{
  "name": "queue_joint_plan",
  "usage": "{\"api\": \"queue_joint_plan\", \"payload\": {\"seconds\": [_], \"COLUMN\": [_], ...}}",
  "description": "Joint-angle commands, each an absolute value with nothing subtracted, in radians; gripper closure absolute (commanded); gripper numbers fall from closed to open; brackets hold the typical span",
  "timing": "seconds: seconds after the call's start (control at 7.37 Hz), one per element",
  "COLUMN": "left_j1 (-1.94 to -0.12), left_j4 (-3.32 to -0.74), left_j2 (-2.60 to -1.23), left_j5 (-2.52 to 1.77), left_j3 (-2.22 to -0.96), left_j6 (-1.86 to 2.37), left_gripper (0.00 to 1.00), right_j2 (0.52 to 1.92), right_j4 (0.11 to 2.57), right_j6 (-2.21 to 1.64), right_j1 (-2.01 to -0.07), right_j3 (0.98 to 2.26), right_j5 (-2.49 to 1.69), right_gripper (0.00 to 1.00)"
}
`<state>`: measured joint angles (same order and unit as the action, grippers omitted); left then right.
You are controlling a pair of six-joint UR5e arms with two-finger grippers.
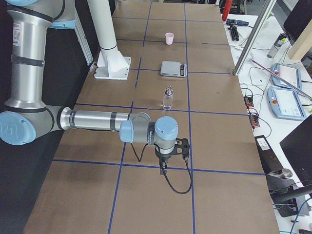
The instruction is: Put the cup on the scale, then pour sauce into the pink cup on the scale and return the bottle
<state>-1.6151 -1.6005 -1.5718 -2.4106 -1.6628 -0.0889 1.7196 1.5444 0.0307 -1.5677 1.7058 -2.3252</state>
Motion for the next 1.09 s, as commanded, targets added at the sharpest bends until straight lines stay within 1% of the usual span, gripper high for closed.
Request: {"api": "queue_joint_plan", "payload": {"seconds": [0.0,0.27,0.54,0.68,0.81,0.95], "left_j1": [-1.614,-1.608,-1.606,-1.606,-1.602,-1.603], "left_j4": [-1.667,-1.700,-1.748,-1.895,-2.077,-2.176], "left_j2": [-1.571,-1.572,-1.615,-1.637,-1.653,-1.645], "left_j5": [-2.408,-2.413,-2.411,-2.405,-2.410,-2.439], "left_j3": [-1.655,-1.649,-1.669,-1.661,-1.628,-1.617], "left_j6": [-0.092,-0.086,-0.084,-0.083,-0.077,-0.077], "left_gripper": [0.00,0.00,0.00,0.00,0.00,0.00], "right_j2": [1.720,1.718,1.698,1.677,1.669,1.667], "right_j4": [1.506,1.476,1.262,1.200,1.192,1.163], "right_j6": [0.031,0.025,0.021,0.017,0.015,0.014], "right_j1": [-1.568,-1.566,-1.565,-1.565,-1.565,-1.565], "right_j3": [1.706,1.710,1.706,1.695,1.697,1.701], "right_j5": [-2.327,-2.327,-2.319,-2.322,-2.324,-2.327], "right_gripper": [0.00,0.00,0.00,0.00,0.00,0.00]}}
